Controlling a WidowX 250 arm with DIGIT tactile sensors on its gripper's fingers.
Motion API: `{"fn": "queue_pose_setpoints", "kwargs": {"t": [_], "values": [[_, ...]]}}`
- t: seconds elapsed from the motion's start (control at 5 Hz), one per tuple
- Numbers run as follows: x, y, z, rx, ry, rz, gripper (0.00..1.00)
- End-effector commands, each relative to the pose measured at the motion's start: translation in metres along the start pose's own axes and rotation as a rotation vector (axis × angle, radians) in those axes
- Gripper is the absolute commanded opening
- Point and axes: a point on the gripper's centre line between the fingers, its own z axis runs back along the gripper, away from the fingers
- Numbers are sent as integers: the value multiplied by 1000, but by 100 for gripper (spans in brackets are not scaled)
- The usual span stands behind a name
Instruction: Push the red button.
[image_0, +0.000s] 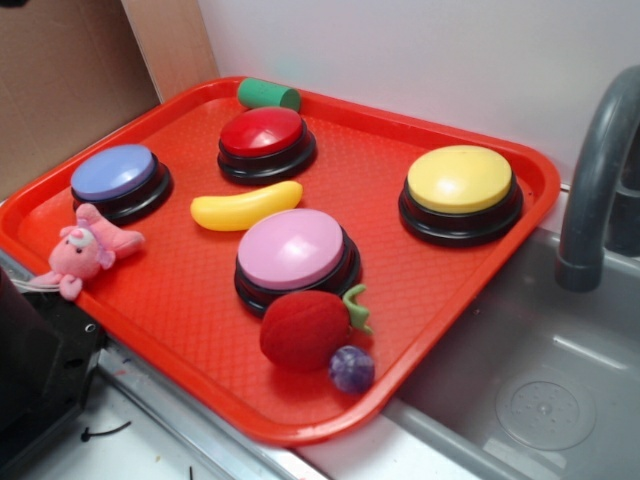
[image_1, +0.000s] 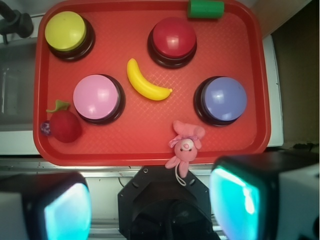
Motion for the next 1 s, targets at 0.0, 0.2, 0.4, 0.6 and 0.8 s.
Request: {"fn": "queue_pose_setpoints", "kwargs": {"t": [0.0, 0.2, 0.4, 0.6, 0.8], "values": [[0, 0, 0, 0, 0, 0, 100], [49, 37, -25, -26, -90, 71, 100], [95, 59, -54, 57, -166, 141, 100], [140, 59, -95, 37, -179, 54, 100], [150, 54, -125, 54, -152, 4, 100]]}}
